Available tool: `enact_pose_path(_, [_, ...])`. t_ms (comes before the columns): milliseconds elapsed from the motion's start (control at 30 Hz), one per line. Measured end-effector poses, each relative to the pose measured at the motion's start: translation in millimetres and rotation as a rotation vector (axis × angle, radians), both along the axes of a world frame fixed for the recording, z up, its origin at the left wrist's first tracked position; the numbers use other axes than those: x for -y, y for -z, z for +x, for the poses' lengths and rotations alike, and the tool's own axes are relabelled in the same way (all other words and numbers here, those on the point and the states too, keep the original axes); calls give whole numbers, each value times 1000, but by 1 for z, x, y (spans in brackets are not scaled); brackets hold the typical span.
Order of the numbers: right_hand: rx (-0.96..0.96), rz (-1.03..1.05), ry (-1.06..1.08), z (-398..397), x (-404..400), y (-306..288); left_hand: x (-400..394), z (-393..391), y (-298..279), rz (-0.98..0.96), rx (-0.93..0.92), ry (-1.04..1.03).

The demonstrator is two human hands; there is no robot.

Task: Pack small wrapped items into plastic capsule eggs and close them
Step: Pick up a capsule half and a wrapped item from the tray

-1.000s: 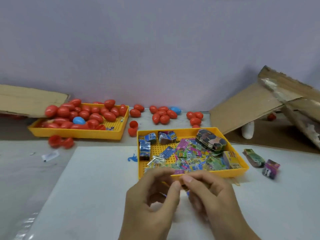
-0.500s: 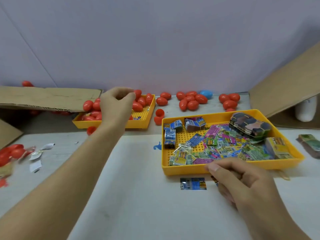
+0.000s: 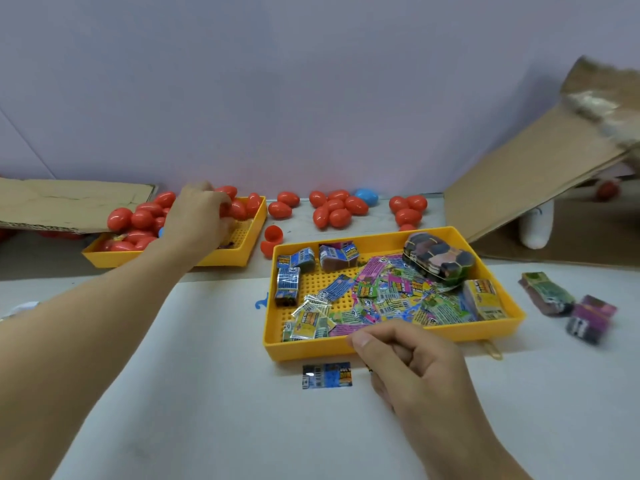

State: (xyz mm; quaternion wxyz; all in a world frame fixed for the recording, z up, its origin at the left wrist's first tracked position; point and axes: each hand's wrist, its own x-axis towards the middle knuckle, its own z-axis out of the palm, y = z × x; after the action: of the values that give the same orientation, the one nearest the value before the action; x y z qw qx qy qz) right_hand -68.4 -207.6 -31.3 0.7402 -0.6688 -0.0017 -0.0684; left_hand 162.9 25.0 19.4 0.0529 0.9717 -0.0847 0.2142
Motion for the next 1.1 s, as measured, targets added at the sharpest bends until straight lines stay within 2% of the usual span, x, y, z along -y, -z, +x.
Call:
enact_pose_path(133, [-12, 11, -9, 1, 1, 2, 21, -42, -8, -315, 169, 310])
enact_pose_path(267, [-26, 55, -2, -2, 1, -6, 62, -124, -10, -637, 166, 692])
enact_pose_path(333, [-57, 125, -3, -3, 1, -9, 79, -164, 2, -737, 139, 791])
enact_pose_path(433, [-55, 247, -7, -4, 2, -14, 94, -207, 24, -990, 5, 783])
enact_pose_path(500, [-42, 236, -33, -6, 4, -15, 96, -219, 34, -1120, -70, 732])
enact_pose_path(767, [13, 30, -68, -6, 8, -13, 86, -218, 43, -1258, -175, 703])
enact_pose_path(867, [4, 22, -63, -6, 7, -12, 87, -220, 45, -1318, -216, 701])
enact_pose_path(1000, [26, 40, -43, -6, 9, -12, 87, -222, 40, -1417, -262, 561])
enact_pose_path(1100, [34, 25, -46, -5, 10, -11, 88, -223, 37, -1444, -273, 559])
